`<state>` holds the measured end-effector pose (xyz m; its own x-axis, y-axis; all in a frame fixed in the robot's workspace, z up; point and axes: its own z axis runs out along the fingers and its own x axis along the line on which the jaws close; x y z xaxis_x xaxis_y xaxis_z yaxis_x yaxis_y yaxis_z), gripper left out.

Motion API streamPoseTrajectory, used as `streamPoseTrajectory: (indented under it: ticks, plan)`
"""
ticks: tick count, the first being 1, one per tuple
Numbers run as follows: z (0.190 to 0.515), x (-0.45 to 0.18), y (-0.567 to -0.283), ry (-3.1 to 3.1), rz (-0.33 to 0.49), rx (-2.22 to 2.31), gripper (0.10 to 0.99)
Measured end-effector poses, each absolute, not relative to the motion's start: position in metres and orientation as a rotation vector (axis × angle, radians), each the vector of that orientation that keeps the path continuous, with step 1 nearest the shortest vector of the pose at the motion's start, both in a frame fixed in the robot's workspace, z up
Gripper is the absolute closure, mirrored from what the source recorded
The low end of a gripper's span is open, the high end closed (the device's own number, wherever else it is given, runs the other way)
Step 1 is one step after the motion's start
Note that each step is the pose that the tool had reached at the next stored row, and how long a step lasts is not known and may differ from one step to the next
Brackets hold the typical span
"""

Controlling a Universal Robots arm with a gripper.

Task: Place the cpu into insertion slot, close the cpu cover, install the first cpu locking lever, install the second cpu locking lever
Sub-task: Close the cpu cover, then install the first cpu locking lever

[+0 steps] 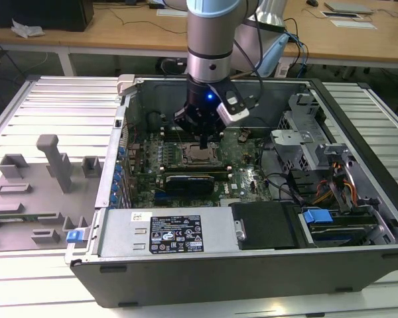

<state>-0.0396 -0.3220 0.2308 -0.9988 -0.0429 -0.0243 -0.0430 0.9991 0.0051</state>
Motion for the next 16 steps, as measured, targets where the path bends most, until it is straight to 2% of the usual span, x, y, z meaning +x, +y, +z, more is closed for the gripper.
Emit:
streamPoseTrajectory:
  ticks: [16]
  plan:
    - [0.2307, -0.0441, -0.3220, 3.117, 0.009, -0.062, 0.980]
